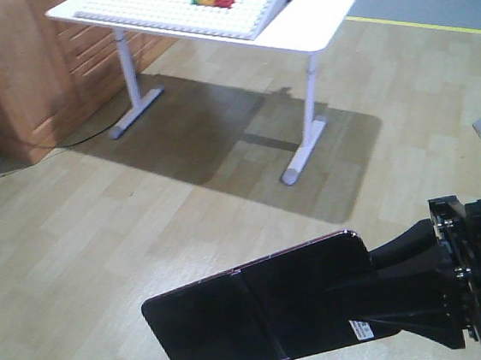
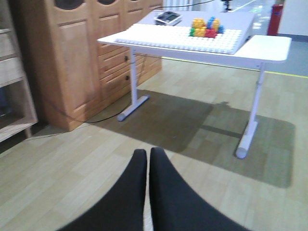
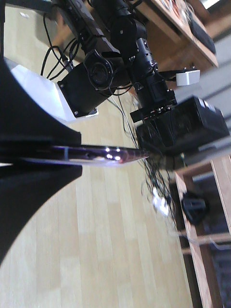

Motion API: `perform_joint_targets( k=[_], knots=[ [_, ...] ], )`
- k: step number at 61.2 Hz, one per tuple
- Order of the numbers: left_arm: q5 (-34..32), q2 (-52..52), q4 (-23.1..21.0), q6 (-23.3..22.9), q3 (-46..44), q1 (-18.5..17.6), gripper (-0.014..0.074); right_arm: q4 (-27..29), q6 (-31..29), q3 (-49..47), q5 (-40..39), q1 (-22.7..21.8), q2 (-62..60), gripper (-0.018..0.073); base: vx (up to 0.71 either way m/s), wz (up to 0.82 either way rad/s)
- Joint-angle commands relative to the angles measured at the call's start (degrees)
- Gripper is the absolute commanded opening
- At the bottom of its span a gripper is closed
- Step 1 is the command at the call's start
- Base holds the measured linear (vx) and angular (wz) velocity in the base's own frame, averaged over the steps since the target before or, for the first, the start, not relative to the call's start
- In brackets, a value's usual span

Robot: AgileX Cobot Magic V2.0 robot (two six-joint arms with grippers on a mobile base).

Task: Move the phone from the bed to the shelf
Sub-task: 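Keep holding the phone while the base turns toward the white desk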

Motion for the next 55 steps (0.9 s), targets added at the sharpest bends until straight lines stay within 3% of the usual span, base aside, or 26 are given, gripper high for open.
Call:
perform_joint_targets(
  k=[1,28,55],
  knots=[
    [-4.2,-0.3,-0.4,-0.2,0.1,0.1,0.0001,5.7,-0.2,-1.4,3.6,-0.3,-0.6,-0.0004,0.28,-0.44],
    [-4.2,-0.3,-0.4,-0.2,0.1,0.1,0.0001,5.7,-0.2,-1.4,3.6,-0.3,-0.6,-0.0004,0.29,-0.29],
    [-4.2,-0.3,-0.4,-0.2,0.1,0.1,0.0001,5.7,-0.2,-1.4,3.6,-0.3,-0.6,-0.0004,0.34,0.10]
  ],
)
